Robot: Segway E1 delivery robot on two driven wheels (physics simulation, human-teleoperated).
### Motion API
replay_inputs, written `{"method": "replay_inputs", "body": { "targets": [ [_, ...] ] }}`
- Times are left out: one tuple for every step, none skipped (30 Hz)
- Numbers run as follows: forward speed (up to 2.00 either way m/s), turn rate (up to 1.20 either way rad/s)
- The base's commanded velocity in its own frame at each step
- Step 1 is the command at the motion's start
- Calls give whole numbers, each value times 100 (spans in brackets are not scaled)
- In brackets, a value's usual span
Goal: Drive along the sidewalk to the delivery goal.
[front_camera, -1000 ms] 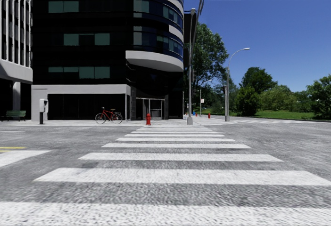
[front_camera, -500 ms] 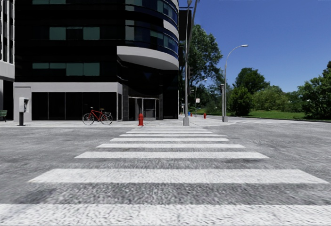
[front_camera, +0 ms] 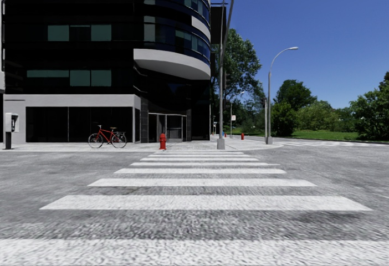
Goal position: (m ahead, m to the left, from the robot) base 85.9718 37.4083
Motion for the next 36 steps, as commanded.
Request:
{"method": "replay_inputs", "body": {
  "targets": [
    [195,0],
    [195,0],
    [195,0],
    [195,0],
    [195,0],
    [195,0],
    [195,0],
    [195,0],
    [195,0],
    [195,0],
    [195,0],
    [195,0],
    [195,0],
    [195,0],
    [195,0],
    [195,0],
    [195,0],
    [195,0],
    [195,0],
    [195,0],
    [195,0],
    [195,0],
    [195,0],
    [195,0],
    [195,0],
    [195,0],
    [195,0],
    [195,0],
    [195,0],
    [195,0],
    [195,0],
    [195,0],
    [195,0],
    [195,0],
    [195,0],
    [195,0]
  ]
}}
